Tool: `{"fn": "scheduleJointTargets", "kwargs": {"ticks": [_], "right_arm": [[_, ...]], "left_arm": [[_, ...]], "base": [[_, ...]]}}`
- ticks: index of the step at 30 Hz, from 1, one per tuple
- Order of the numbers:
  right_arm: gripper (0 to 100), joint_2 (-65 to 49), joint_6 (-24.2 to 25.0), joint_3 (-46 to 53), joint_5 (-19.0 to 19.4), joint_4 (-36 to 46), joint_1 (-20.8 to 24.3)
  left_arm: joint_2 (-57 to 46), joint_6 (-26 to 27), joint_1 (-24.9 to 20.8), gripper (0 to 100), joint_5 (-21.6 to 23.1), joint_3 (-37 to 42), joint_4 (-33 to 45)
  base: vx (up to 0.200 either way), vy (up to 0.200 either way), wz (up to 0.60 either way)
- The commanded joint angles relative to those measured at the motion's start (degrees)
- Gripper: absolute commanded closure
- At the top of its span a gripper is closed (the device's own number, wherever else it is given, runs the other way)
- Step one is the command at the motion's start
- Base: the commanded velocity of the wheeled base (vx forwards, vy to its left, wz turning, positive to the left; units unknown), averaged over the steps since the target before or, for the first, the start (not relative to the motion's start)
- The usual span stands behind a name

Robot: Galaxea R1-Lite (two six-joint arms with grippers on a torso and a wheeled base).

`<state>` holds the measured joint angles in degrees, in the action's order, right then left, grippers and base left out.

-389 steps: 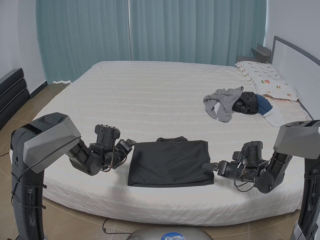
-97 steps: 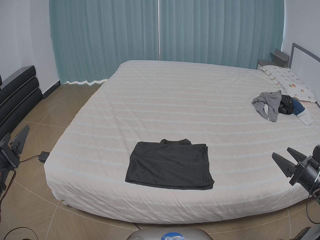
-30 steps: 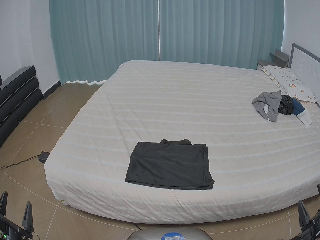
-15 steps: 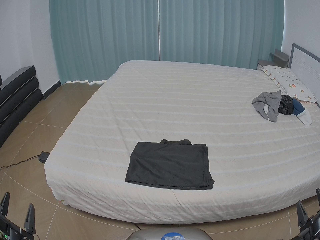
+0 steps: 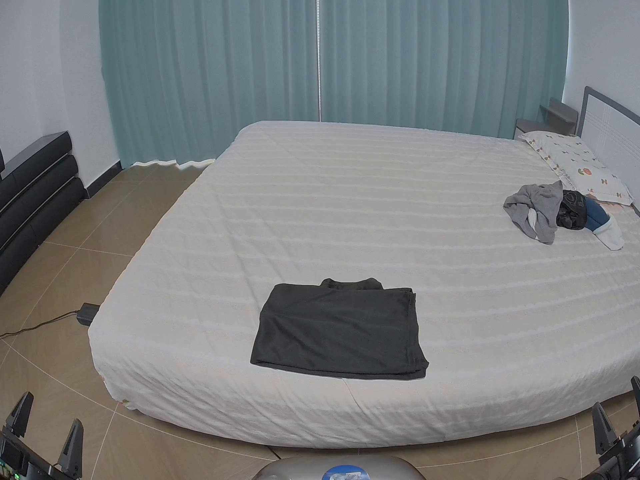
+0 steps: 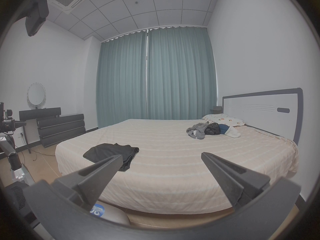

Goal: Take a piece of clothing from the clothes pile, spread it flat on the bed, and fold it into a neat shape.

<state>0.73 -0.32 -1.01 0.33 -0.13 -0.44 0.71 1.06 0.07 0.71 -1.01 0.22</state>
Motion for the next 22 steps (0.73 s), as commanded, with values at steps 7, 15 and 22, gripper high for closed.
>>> {"fn": "scheduleJointTargets", "kwargs": {"ticks": [7, 15, 22], "right_arm": [[0, -0.6, -0.1, 1.0, 0.2, 0.0, 0.0], [0, -0.6, -0.3, 0.9, 0.4, 0.0, 0.1], [0, -0.5, -0.3, 0.9, 0.5, 0.0, 0.3]], "left_arm": [[-0.7, 0.0, 0.0, 0, 0.0, 0.9, 0.0], [-0.7, -0.2, 0.0, 0, -0.1, 0.9, 0.0], [-0.7, -0.2, 0.0, 0, 0.0, 0.9, 0.0]], "base": [[0.000, 0.000, 0.00], [0.000, 0.000, 0.00], [0.000, 0.000, 0.00]]}}
